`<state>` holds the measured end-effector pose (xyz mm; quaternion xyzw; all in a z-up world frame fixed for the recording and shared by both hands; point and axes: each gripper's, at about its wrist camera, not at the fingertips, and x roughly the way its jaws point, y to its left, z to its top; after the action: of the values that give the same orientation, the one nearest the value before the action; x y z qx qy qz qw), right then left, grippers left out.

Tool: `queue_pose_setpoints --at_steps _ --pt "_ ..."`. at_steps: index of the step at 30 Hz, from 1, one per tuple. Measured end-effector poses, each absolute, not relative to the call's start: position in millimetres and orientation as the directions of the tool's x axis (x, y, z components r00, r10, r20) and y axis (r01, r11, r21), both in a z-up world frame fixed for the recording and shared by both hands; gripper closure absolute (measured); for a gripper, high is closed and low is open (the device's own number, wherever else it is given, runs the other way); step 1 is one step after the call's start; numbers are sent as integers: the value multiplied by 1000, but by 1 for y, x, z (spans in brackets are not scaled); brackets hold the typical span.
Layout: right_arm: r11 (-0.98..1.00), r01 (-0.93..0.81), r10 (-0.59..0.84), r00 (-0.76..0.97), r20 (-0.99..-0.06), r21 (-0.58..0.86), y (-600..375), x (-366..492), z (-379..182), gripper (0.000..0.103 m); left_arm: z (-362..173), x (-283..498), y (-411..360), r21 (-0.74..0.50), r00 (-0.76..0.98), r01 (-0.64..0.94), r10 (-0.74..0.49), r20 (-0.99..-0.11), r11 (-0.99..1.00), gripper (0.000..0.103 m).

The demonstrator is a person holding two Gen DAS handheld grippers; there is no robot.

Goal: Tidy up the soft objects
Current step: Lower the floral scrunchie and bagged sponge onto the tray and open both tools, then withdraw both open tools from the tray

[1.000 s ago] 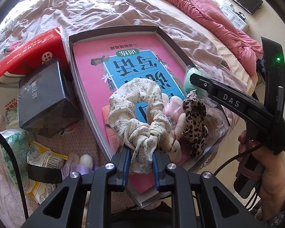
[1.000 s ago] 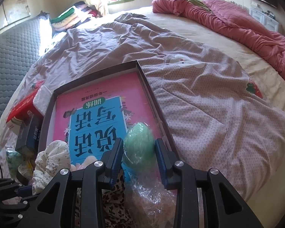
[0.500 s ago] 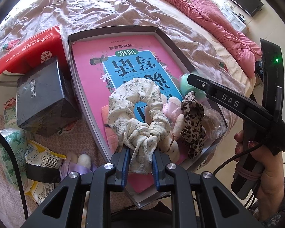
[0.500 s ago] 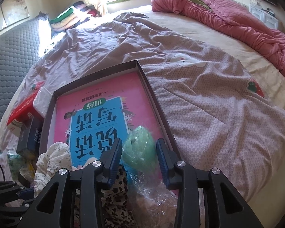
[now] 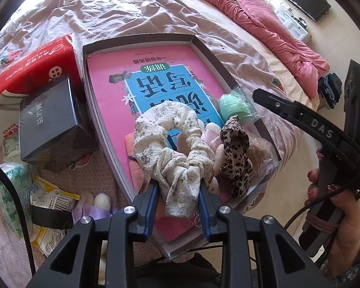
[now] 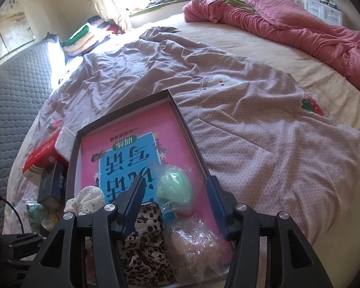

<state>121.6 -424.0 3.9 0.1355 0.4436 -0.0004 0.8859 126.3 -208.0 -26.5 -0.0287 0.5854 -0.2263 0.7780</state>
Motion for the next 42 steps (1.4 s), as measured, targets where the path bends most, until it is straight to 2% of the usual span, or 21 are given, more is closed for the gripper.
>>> queue_pose_setpoints --at_steps 7,29,33,42 --pt "958 120 128 634 -762 261 -430 114 21 46 -19 125 -209 -287 234 327 -371 -899 901 58" --pt "967 86 128 648 -751 239 -420 104 40 42 6 112 -211 -212 301 369 -332 -894 905 38" --pt "971 79 119 659 -743 226 -417 101 47 30 13 109 -208 -199 324 367 -326 -888 908 35" --pt "976 71 104 681 -725 207 -411 96 62 30 32 103 -199 -176 383 347 -310 -870 921 27"
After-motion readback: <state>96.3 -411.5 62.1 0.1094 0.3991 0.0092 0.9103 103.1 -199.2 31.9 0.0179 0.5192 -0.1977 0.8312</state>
